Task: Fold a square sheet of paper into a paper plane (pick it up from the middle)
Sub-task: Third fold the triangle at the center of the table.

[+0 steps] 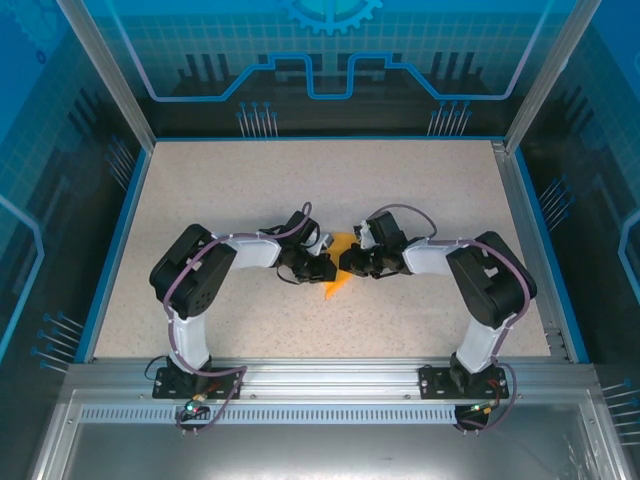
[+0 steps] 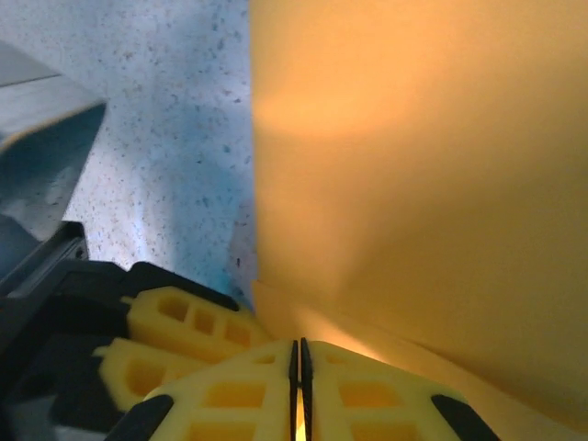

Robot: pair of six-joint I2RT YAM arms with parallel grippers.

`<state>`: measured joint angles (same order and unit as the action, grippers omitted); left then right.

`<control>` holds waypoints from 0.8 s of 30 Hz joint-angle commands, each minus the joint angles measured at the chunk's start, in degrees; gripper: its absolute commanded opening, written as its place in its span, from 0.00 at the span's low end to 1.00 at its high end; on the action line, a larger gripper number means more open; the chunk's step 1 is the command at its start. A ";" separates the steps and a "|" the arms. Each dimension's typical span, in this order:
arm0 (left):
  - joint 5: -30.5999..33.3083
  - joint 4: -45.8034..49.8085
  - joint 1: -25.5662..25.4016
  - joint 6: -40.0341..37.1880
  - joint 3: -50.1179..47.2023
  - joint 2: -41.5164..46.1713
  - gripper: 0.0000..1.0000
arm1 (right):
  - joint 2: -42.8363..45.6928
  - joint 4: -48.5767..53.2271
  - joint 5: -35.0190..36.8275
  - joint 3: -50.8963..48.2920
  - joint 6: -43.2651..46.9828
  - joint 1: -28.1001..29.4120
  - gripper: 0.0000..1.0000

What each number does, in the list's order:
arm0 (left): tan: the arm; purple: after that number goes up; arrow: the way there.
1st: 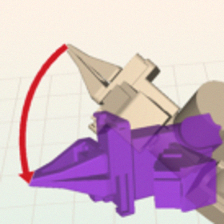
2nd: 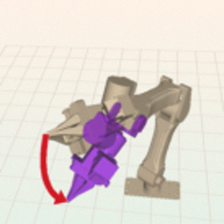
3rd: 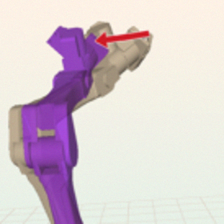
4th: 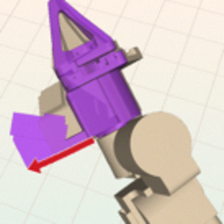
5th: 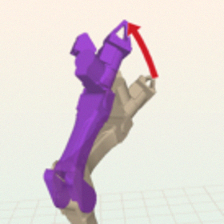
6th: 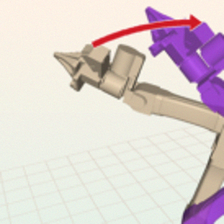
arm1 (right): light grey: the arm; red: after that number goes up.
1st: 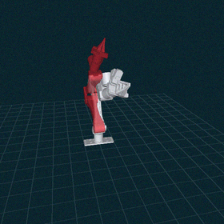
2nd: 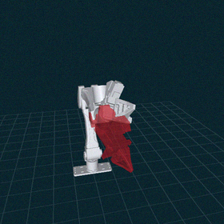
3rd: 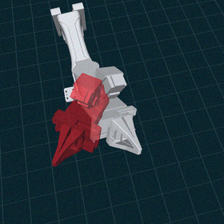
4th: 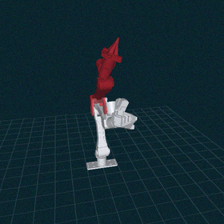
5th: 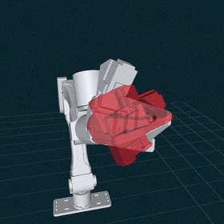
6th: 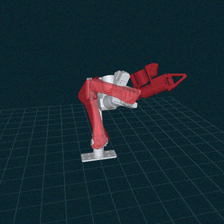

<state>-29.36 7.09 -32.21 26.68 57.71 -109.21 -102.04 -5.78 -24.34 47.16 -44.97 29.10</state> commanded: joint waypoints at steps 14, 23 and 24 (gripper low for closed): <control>0.29 -1.29 -0.24 3.98 -3.61 12.01 0.15 | -4.46 1.65 3.35 -1.59 -0.45 0.32 0.10; -1.80 -6.80 -4.08 8.74 -4.67 7.65 0.09 | -4.71 1.90 3.42 -1.31 -1.07 0.11 0.10; -1.57 -7.07 -4.18 8.91 -4.87 7.26 0.09 | -4.73 1.91 3.42 -1.24 -1.05 0.05 0.10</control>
<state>-29.61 2.35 -35.88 33.21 53.82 -100.40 -104.18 -7.31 -23.42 46.85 -45.69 28.95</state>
